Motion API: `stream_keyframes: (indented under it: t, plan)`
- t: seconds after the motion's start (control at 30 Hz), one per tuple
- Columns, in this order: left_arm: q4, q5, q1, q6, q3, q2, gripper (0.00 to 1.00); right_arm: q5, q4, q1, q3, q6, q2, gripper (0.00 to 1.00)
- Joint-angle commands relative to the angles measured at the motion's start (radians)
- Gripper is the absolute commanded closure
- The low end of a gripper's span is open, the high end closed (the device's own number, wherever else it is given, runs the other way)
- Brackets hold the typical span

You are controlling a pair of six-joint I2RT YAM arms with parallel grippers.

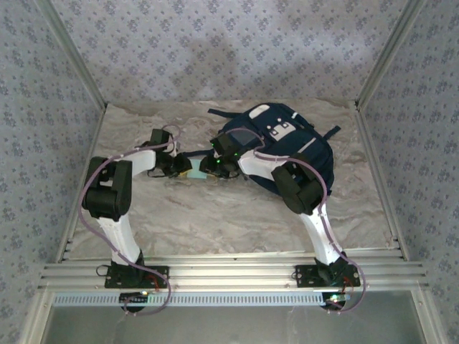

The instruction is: Pack the student bag

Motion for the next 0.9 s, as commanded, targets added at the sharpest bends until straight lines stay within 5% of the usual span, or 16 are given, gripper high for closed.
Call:
stream_keyframes:
  t: [0.0, 0.23, 0.57, 0.87]
  plan:
    - [0.049, 0.092, -0.018, -0.043, -0.032, -0.003, 0.79, -0.005, 0.009, 0.02, 0.042, 0.02, 0.029, 0.7]
    - [0.043, 0.089, -0.03, -0.056, -0.041, -0.037, 0.77, -0.008, 0.02, 0.004, 0.026, 0.013, 0.005, 1.0]
    - [-0.091, 0.001, 0.003, -0.025, 0.034, -0.178, 0.4, -0.047, 0.048, -0.032, -0.031, -0.026, -0.1, 1.0]
    - [0.005, 0.051, 0.04, -0.077, -0.008, -0.257, 0.35, -0.096, 0.047, -0.083, -0.121, -0.069, -0.247, 1.0]
